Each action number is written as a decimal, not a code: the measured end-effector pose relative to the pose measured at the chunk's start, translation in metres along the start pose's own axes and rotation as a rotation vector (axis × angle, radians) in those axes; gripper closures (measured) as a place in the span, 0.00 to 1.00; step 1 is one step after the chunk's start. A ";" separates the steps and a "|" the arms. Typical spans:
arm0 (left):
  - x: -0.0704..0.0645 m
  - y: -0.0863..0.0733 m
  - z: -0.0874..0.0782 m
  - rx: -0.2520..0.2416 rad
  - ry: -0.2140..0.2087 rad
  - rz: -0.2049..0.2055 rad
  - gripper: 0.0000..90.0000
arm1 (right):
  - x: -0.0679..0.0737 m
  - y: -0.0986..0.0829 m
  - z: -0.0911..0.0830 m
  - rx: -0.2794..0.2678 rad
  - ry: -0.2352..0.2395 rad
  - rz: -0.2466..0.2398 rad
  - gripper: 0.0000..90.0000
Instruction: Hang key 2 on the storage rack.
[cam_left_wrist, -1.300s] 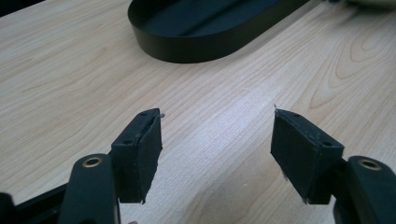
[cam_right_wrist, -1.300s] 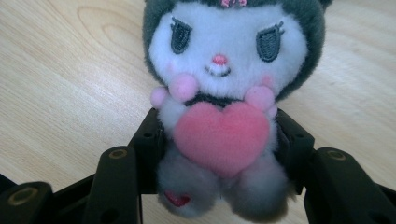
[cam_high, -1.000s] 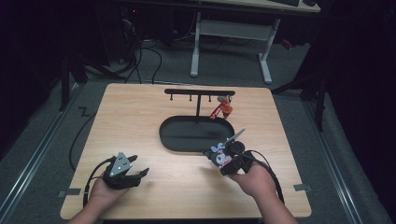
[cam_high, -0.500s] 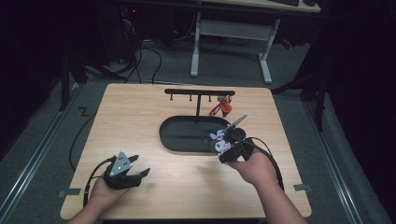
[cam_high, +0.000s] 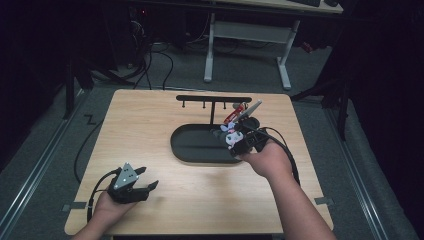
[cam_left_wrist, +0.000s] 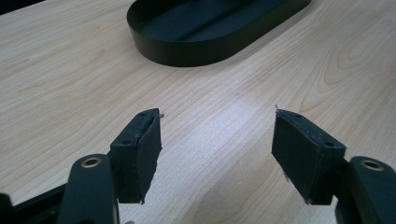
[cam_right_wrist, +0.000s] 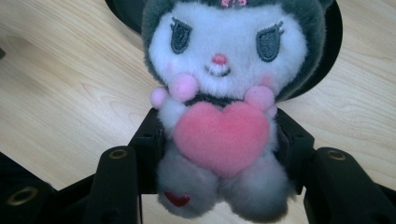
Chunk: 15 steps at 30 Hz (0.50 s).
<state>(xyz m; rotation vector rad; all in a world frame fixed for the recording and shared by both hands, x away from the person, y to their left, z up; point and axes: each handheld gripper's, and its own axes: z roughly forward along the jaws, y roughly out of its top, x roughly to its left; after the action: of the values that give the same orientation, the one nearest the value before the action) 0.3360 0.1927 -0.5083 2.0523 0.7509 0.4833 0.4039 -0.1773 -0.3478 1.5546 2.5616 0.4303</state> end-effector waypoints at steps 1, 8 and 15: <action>0.000 0.000 0.001 0.001 0.000 -0.002 0.37 | 0.000 0.002 -0.001 0.003 0.002 -0.001 0.53; -0.002 0.001 0.006 0.018 -0.004 0.022 0.37 | -0.001 0.015 -0.009 -0.009 0.002 -0.007 0.53; 0.001 0.001 0.004 0.010 0.003 0.003 0.37 | -0.003 0.029 -0.019 -0.021 -0.016 -0.010 0.53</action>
<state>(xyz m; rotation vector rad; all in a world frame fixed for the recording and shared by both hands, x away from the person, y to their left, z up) 0.3391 0.1905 -0.5096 2.0630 0.7531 0.4855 0.4251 -0.1707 -0.3208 1.5314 2.5433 0.4402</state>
